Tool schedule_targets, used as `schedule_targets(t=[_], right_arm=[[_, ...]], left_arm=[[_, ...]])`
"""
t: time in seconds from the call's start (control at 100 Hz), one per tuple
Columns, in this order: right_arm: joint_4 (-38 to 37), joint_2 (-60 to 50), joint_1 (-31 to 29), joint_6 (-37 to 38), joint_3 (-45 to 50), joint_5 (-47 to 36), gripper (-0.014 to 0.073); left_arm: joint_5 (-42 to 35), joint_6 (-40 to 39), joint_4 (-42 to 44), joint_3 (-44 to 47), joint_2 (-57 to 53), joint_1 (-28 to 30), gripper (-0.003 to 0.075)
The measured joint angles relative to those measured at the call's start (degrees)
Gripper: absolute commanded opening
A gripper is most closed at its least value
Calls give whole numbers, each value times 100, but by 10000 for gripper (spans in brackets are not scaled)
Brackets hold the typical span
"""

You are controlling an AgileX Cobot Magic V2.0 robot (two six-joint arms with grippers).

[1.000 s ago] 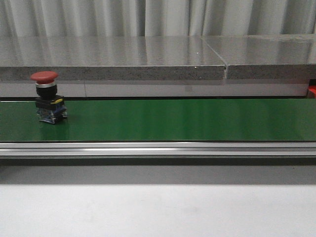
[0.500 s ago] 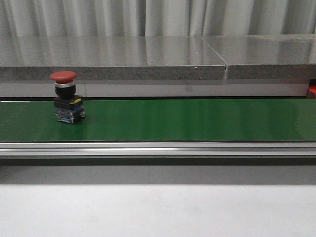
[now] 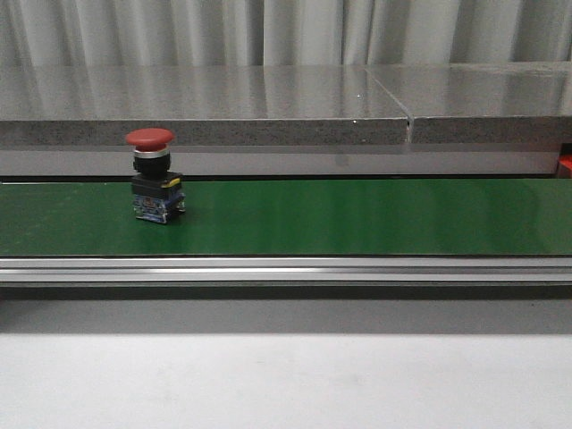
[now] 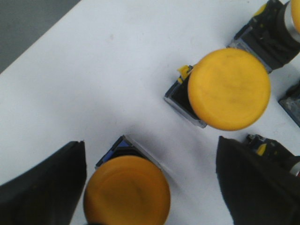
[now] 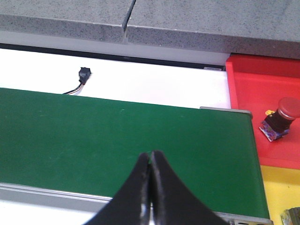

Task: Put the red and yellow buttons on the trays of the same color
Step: 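Grasp the yellow push-button with the left gripper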

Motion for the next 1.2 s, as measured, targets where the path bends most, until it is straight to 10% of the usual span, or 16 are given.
schedule_targets(t=[0.44, 0.81, 1.2], right_arm=[[0, 0, 0, 0, 0, 0, -68], [0, 0, 0, 0, 0, 0, -68], [0, 0, 0, 0, 0, 0, -68]], left_arm=[[110, 0, 54, -13, 41, 0, 3], [527, 12, 68, -13, -1178, -76, -19], [813, 199, 58, -13, -2178, -1601, -19]])
